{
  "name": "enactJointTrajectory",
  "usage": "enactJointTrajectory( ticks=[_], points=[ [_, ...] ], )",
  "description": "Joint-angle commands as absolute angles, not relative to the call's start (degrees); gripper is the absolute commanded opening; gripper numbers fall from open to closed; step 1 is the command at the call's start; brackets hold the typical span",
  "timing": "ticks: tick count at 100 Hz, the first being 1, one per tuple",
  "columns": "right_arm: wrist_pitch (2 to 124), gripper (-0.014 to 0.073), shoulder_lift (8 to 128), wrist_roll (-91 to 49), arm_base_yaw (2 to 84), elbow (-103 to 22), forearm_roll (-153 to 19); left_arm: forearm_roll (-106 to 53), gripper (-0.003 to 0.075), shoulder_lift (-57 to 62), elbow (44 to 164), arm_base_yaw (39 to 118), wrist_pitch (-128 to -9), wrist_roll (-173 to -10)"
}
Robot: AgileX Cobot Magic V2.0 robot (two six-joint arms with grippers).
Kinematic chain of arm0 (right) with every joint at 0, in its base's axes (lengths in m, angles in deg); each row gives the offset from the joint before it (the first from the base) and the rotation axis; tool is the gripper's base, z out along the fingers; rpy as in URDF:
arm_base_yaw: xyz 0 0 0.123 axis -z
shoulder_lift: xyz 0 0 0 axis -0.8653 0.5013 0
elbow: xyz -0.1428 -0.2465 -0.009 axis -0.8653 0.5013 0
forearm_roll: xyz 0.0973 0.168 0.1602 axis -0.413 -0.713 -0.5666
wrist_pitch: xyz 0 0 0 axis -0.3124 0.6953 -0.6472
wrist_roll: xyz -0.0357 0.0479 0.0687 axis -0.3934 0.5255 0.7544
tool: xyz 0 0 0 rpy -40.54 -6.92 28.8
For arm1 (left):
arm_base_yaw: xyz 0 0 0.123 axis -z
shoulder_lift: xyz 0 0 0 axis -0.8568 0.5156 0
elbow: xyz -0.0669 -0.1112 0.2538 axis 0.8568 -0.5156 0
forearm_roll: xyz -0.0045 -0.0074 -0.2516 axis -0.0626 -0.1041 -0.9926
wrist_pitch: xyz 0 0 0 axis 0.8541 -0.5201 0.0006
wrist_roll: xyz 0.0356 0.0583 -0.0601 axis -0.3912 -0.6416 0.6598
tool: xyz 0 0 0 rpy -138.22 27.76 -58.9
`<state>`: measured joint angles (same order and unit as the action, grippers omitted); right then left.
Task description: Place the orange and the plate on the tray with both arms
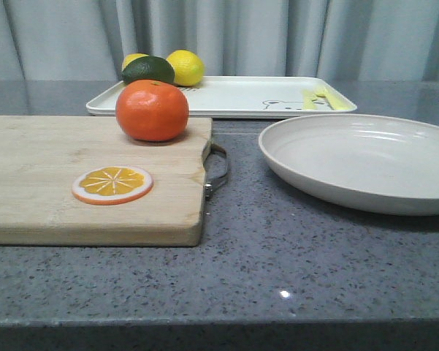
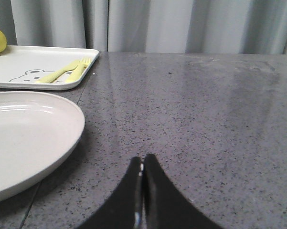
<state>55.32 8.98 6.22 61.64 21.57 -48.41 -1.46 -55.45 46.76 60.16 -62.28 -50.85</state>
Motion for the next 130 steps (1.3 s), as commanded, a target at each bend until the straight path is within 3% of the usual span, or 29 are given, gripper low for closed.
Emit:
enactJointTrajectory(
  ticks=[1, 105, 130],
  points=[
    [51.2, -0.0066, 8.3, 6.3, 61.6, 20.3, -48.4, -1.4, -0.002, -57.2, 46.3, 60.5, -57.4, -50.3],
    [50.6, -0.0066, 8.3, 6.3, 61.6, 20.3, -48.4, -1.5, -0.002, -57.2, 46.3, 60.5, -53.4, -50.3],
    [43.2, -0.0066, 8.4, 6.4, 61.5, 19.6, -48.4, -1.7, -0.002, -56.7, 48.7, 60.5, -52.7, -50.3]
  ],
)
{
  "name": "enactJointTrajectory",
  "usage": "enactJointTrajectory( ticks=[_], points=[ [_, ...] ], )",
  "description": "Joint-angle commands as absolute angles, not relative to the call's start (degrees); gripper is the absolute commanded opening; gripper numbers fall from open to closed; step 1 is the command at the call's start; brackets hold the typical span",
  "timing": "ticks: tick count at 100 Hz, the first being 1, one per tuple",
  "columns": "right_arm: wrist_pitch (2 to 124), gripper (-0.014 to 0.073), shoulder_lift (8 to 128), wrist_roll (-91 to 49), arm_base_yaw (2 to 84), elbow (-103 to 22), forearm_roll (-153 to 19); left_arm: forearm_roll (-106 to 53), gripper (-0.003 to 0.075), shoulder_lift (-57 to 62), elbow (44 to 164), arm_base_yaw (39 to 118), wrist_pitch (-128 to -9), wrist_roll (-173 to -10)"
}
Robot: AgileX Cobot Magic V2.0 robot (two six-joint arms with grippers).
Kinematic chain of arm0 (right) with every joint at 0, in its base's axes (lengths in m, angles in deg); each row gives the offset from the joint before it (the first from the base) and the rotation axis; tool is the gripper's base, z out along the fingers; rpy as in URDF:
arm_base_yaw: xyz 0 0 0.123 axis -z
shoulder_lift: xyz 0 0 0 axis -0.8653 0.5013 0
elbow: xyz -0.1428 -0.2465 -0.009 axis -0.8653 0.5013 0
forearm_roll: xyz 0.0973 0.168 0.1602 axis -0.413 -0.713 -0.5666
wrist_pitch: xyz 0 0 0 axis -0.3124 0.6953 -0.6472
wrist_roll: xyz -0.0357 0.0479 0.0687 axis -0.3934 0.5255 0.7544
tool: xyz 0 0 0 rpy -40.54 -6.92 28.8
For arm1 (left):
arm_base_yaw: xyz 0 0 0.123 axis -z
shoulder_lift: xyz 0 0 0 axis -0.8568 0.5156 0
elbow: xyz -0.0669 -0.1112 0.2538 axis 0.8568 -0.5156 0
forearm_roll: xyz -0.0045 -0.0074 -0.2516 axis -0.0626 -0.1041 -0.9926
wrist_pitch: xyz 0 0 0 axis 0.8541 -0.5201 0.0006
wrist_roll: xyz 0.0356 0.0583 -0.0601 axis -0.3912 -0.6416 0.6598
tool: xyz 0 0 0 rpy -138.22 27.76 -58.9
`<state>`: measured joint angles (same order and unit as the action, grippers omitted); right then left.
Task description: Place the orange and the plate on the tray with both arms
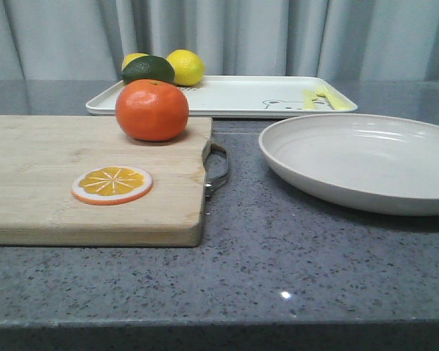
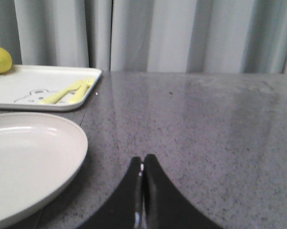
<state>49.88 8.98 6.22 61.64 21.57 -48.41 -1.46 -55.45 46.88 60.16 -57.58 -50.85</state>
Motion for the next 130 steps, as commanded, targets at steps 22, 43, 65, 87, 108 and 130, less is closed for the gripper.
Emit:
enactJointTrajectory(
  ticks=[22, 43, 65, 87, 108, 130],
  points=[
    [54.0, -0.0066, 12.5, 6.4, 61.5, 11.5, -48.4, -1.7, -0.002, -49.9, 54.9, 60.5, -54.3, -50.3],
    [57.8, -0.0057, 21.5, 6.4, 61.5, 4.0, -48.4, -1.7, -0.002, -40.1, 61.0, 60.5, -52.4, -50.3],
    [57.6, -0.0057, 31.4, 6.4, 61.5, -1.5, -48.4, -1.7, -0.002, -32.5, 65.9, 60.5, -50.4, -50.3],
    [53.2, -0.0057, 36.9, 6.4, 61.5, -3.8, -48.4, -1.7, -0.002, -30.9, 65.8, 60.5, -48.9, -50.3],
    [48.6, -0.0057, 37.0, 6.4, 61.5, -3.8, -48.4, -1.7, -0.0019, -27.9, 66.2, 60.5, -46.0, -50.3],
    [49.1, -0.0057, 37.0, 6.4, 61.5, -3.7, -48.4, -1.7, 0.0247, -22.4, 69.8, 60.5, -48.2, -50.3]
  ],
)
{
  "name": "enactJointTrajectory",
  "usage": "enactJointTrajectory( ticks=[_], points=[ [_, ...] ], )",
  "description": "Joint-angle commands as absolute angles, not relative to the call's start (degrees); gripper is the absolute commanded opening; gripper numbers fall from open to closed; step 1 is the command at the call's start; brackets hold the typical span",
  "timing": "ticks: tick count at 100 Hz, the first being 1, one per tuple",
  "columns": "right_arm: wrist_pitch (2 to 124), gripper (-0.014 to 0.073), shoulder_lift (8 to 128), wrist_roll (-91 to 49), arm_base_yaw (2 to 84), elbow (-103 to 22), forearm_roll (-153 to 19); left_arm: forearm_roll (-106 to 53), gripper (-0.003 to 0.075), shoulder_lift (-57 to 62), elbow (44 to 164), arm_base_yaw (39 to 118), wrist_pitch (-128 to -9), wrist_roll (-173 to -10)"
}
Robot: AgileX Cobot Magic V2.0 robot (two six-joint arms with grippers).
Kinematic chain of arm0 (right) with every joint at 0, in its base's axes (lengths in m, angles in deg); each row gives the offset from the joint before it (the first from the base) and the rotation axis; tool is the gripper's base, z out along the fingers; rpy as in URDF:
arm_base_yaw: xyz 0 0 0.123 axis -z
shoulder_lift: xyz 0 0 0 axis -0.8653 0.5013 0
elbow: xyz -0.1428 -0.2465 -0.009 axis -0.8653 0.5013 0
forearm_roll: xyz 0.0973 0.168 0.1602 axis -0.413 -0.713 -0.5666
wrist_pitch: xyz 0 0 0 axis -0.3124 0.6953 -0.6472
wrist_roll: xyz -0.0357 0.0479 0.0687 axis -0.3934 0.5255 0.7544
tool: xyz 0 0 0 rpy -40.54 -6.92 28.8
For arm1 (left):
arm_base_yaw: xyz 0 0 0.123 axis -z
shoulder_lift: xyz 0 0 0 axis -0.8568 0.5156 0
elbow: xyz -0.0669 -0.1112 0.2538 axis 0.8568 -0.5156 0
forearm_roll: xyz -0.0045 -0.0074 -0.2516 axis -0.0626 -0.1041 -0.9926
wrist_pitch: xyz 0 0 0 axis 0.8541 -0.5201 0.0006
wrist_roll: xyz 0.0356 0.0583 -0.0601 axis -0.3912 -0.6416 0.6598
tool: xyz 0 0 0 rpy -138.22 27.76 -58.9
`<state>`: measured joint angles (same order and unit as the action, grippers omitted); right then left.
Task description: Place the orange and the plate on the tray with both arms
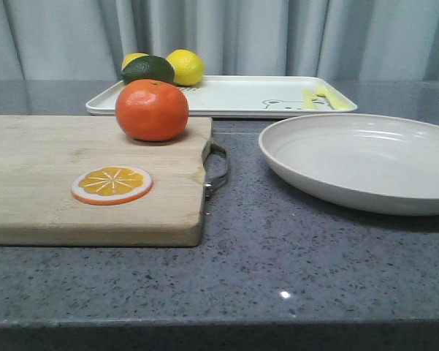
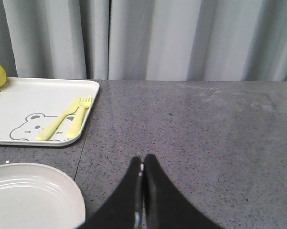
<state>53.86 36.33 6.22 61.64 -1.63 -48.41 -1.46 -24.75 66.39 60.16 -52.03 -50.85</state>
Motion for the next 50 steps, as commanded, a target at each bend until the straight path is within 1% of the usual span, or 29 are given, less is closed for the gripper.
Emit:
enactJointTrajectory(
  ticks=[1, 4, 6, 9, 14, 18, 23, 36, 50],
  points=[
    [49.2, -0.0057, 37.0, 6.4, 61.5, -3.7, -48.4, -1.7, 0.0264, -22.1, 70.1, 60.5, -48.2, -50.3],
    [49.3, -0.0057, 37.0, 6.4, 61.5, -3.7, -48.4, -1.7, 0.0344, -21.4, 70.6, 60.5, -48.2, -50.3],
    [49.5, -0.0057, 37.0, 6.4, 61.5, -3.7, -48.4, -1.7, 0.0375, -20.8, 71.0, 60.5, -48.2, -50.3],
    [49.5, -0.0057, 37.0, 6.4, 61.5, -3.7, -48.4, -1.7, 0.0442, -20.1, 71.6, 60.5, -48.2, -50.3],
    [49.6, -0.0057, 37.0, 6.4, 61.5, -3.7, -48.4, -1.7, 0.051, -18.8, 72.8, 60.5, -48.6, -50.3],
    [49.6, -0.0057, 37.0, 6.4, 61.5, -3.7, -48.4, -1.7, 0.0545, -17.7, 73.6, 60.5, -49.2, -50.3],
    [49.6, -0.0057, 37.0, 6.4, 61.5, -3.7, -48.4, -1.7, 0.0561, -16.4, 74.9, 60.5, -50.1, -50.3],
    [49.6, -0.0057, 37.0, 6.4, 61.5, -3.7, -48.4, -1.7, 0.0569, -12.5, 79.1, 60.5, -52.5, -50.3],
    [49.6, -0.0057, 37.0, 6.4, 61.5, -3.7, -48.4, -2.6, 0.0569, -7.5, 85.7, 62.2, -59.3, -50.3]
  ],
)
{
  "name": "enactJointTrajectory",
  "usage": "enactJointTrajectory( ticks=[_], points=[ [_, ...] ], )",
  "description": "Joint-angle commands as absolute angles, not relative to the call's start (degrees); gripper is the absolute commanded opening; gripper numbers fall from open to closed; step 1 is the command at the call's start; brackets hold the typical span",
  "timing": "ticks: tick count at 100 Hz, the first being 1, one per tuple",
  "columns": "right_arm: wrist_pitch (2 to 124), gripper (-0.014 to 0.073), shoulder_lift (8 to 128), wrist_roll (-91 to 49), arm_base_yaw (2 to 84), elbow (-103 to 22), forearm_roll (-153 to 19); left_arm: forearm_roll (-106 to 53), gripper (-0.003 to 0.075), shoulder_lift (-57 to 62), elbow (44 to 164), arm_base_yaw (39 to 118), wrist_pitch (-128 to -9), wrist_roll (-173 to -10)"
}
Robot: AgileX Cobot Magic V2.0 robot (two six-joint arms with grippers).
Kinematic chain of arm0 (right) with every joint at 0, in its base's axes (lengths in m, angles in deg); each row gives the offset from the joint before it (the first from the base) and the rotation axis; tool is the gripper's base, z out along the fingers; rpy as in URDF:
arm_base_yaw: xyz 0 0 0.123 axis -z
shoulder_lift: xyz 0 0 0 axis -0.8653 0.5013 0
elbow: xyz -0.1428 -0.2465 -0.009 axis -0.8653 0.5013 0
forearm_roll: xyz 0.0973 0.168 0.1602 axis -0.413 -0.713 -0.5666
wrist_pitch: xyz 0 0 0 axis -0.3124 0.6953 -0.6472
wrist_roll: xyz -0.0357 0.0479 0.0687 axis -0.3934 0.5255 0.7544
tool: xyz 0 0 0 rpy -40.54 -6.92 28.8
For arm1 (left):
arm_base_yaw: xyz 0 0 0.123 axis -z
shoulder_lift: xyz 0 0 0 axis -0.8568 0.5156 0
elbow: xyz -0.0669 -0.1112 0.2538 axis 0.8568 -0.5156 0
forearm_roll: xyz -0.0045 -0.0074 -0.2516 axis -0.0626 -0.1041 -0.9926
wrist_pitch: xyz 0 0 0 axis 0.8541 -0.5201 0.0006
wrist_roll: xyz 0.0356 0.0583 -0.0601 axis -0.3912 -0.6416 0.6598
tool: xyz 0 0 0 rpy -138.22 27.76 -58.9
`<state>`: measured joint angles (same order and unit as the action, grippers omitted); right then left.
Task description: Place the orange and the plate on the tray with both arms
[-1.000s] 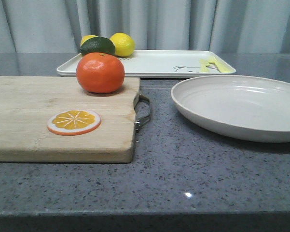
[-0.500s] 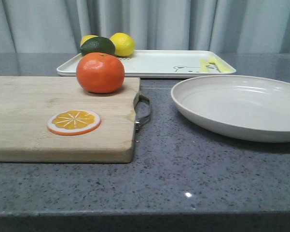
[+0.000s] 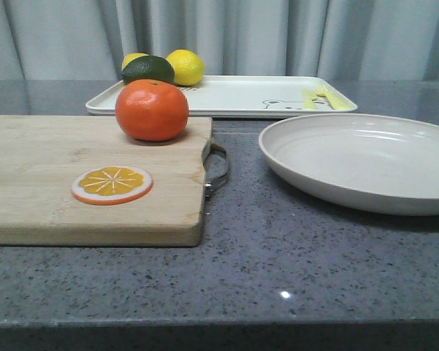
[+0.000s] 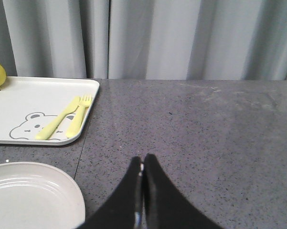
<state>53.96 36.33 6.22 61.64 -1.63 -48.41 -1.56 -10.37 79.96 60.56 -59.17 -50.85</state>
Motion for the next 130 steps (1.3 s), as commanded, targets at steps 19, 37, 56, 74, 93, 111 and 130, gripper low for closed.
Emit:
enactJointTrajectory(
  ticks=[19, 37, 56, 74, 93, 111, 130],
  points=[
    [49.8, -0.0057, 37.0, 6.4, 61.5, -3.7, -48.4, -3.3, 0.0568, 0.5, 96.2, 69.2, -66.7, -50.3],
    [49.9, -0.0057, 37.0, 6.4, 61.5, -3.5, -48.4, -3.6, 0.0568, 8.6, 103.9, 76.3, -70.4, -50.3],
    [50.6, -0.0057, 37.0, 6.4, 61.5, -3.5, -48.4, -4.3, 0.057, 16.9, 110.6, 82.8, -73.8, -50.3],
    [50.9, -0.0057, 37.0, 6.4, 61.5, -3.5, -48.4, -9.8, 0.0569, 24.0, 117.3, 86.2, -78.3, -50.3],
    [50.9, -0.0057, 37.0, 6.4, 61.5, -3.5, -48.4, -13.6, 0.0568, 32.3, 126.4, 86.8, -87.9, -50.3],
    [51.0, -0.0057, 37.0, 6.4, 61.5, -3.5, -48.4, -14.2, 0.0568, 38.0, 133.0, 86.8, -98.0, -50.3],
    [51.0, -0.0057, 37.0, 6.4, 61.5, -3.5, -48.4, -14.6, 0.0568, 42.4, 135.9, 86.8, -104.5, -50.3]
  ],
)
